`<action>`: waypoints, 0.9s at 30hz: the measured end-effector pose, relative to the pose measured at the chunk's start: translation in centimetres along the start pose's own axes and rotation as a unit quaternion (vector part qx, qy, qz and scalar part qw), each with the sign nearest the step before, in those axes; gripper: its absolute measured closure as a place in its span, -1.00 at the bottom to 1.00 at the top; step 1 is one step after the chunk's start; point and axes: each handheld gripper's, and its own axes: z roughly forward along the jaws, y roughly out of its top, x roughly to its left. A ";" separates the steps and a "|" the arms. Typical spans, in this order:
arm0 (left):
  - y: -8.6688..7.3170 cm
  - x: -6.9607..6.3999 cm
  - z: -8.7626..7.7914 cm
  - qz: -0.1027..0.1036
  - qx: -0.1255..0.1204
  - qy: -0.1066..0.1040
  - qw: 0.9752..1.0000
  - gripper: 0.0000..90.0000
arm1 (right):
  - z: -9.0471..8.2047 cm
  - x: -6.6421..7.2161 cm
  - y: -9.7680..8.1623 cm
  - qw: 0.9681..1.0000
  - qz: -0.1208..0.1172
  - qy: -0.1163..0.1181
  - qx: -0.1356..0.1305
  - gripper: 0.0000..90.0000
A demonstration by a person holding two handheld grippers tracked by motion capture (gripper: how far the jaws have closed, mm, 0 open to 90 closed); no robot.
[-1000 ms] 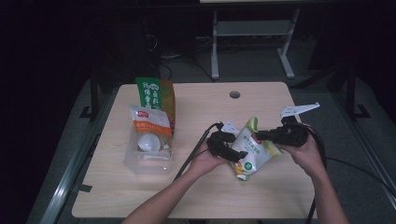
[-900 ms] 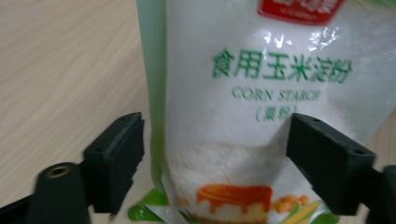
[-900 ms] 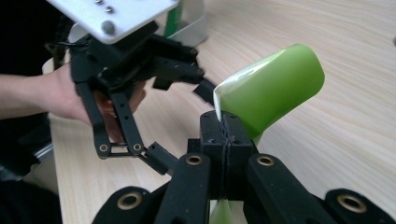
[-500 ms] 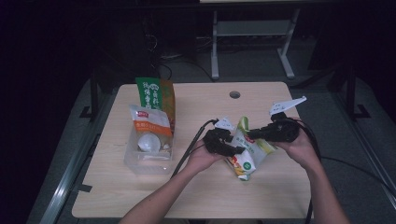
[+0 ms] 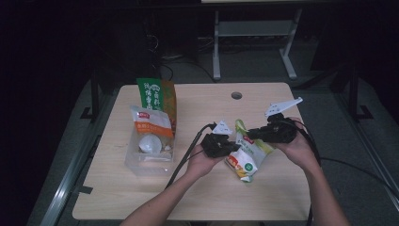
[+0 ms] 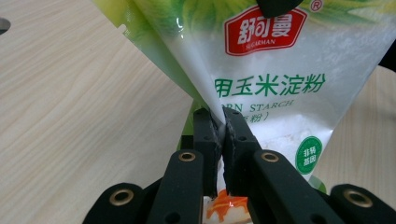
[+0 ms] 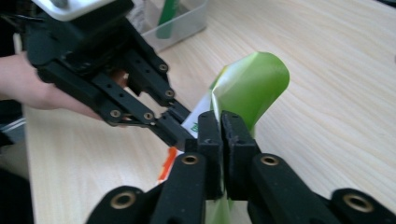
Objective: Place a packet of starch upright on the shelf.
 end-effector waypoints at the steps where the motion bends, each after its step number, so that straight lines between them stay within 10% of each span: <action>1: 0.0 -0.1 -0.1 0.001 -0.001 0.002 1.000 0.90 | 0.0 0.1 0.0 1.000 0.000 -0.004 0.000 0.82; 17: -0.5 -1.0 -0.4 0.005 -0.009 0.017 1.000 0.91 | -2.2 1.6 -2.9 0.997 0.041 -0.066 0.006 0.16; 27: -0.7 -1.2 -0.5 0.004 -0.009 0.024 1.000 0.91 | -3.3 1.9 -5.8 0.993 0.093 -0.056 -0.036 0.13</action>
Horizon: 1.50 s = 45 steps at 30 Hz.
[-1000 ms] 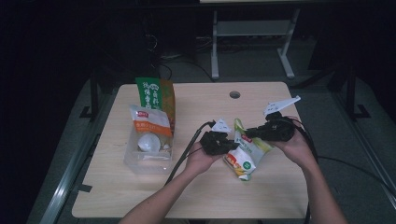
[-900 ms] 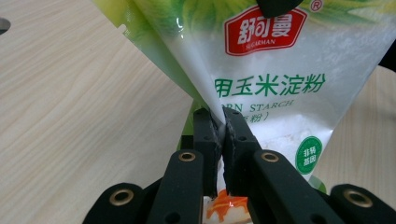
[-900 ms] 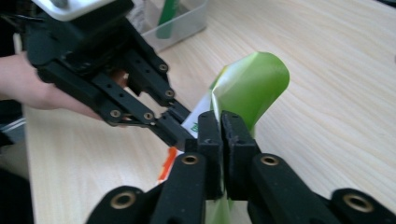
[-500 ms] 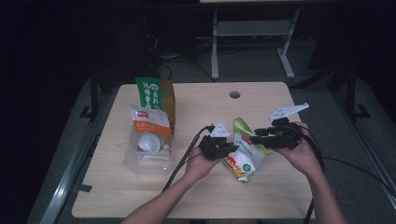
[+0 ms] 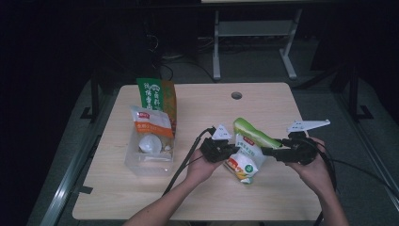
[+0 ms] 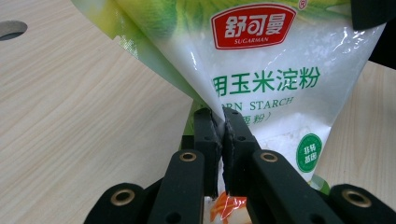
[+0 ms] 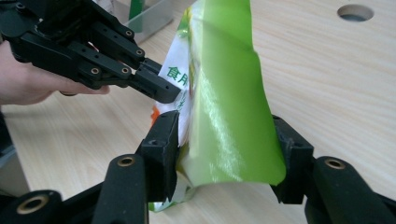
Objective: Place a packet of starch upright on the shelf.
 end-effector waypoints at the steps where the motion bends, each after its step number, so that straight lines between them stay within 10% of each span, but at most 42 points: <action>1: 0.0 0.0 0.0 0.000 0.000 0.001 1.000 0.91 | 0.1 0.0 -0.1 1.000 0.006 0.003 -0.002 0.16; 27: -1.1 -0.1 -1.4 -0.006 -0.006 0.023 1.000 0.92 | 3.4 -0.2 -0.7 0.997 0.075 0.022 -0.013 0.32; 45: -1.3 0.4 -2.3 -0.013 -0.001 0.015 1.000 0.79 | 3.8 0.6 0.0 0.998 0.032 0.047 -0.007 0.93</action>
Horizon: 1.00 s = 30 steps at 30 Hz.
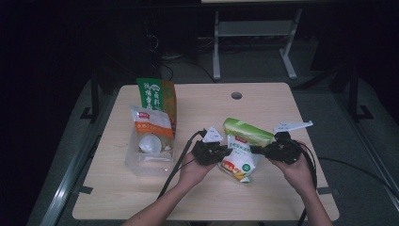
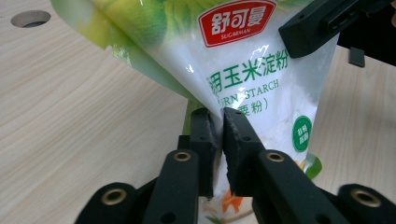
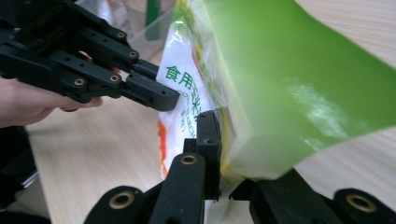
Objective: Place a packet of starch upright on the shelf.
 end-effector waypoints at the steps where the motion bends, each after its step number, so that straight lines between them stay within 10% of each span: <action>1: 0.0 0.1 -0.2 0.002 0.002 0.000 1.000 0.74 | 0.0 0.1 0.1 1.000 -0.001 0.005 -0.001 0.96; 30: -3.0 -1.3 -5.9 0.026 -0.008 -0.031 0.999 0.23 | -0.2 1.9 4.4 0.997 -0.074 0.028 0.011 1.00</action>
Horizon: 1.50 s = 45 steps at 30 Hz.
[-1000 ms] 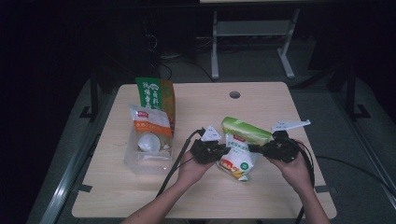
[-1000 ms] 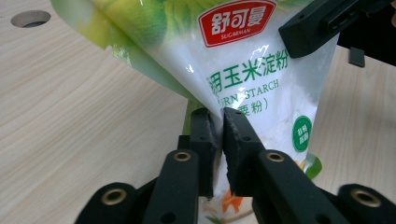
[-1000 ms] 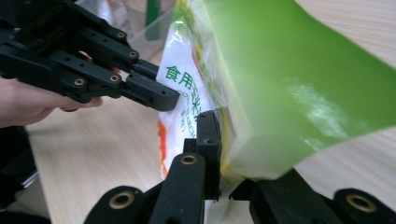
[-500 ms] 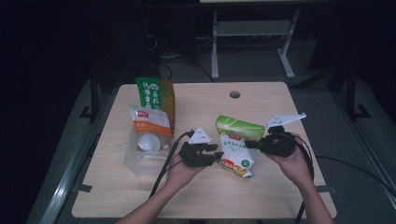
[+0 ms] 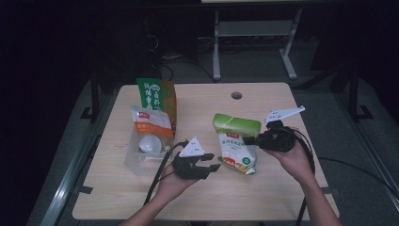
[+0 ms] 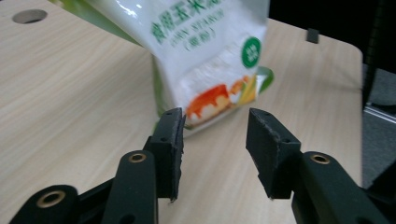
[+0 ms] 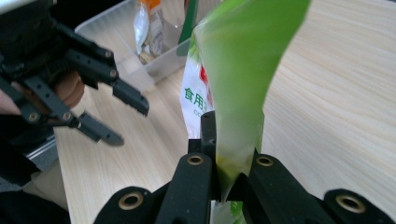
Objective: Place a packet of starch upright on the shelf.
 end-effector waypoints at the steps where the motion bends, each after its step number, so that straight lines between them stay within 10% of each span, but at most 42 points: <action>1: -0.1 -0.1 -0.1 0.003 -0.001 -0.002 1.000 0.21 | 0.0 0.0 0.1 1.000 -0.002 0.001 -0.001 1.00; 30: -3.6 -2.7 -3.0 0.016 -0.012 -0.025 0.999 -0.01 | 2.2 2.7 6.2 0.998 -0.048 0.040 -0.005 1.00; 45: -4.9 -3.7 -4.2 0.023 -0.004 -0.028 0.999 -0.10 | 4.0 6.1 10.5 0.992 -0.094 0.084 -0.018 1.00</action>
